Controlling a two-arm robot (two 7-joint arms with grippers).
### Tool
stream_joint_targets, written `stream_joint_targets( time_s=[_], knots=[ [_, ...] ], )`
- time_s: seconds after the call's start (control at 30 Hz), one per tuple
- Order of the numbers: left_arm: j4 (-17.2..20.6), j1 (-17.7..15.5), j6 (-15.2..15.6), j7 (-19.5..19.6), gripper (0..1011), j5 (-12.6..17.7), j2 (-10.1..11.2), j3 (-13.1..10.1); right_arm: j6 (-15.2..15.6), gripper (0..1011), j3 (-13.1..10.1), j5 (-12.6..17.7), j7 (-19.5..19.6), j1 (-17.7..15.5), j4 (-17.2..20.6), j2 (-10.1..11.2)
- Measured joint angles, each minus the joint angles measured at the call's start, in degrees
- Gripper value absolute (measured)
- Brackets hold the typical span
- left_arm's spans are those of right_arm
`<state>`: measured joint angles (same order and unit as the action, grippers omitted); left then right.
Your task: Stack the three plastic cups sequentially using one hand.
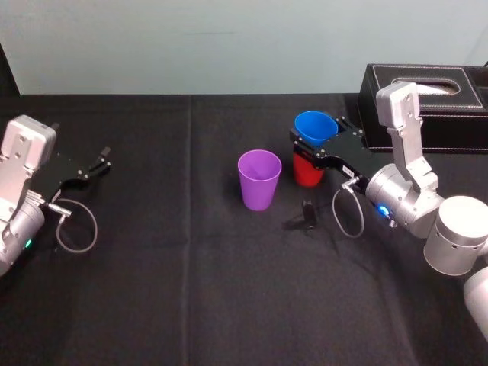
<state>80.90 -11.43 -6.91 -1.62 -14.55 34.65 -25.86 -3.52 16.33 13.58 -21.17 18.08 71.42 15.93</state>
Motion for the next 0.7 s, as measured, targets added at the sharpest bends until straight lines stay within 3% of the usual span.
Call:
stream_joint_targets(
  time_s=[0.37,0.53,0.7],
  knots=[
    [0.0,0.0,0.0,0.0,1005,0.0,0.0,0.0,0.0,794,0.0,0.0,0.0,0.1,0.0,0.0],
    [0.0,0.0,0.0,0.0,1005,0.0,0.0,0.0,0.1,947,0.0,0.0,0.0,0.1,0.0,0.0],
    [0.0,0.0,0.0,0.0,1005,0.0,0.0,0.0,0.1,1004,0.0,0.0,0.0,0.1,0.0,0.0]
  ],
)
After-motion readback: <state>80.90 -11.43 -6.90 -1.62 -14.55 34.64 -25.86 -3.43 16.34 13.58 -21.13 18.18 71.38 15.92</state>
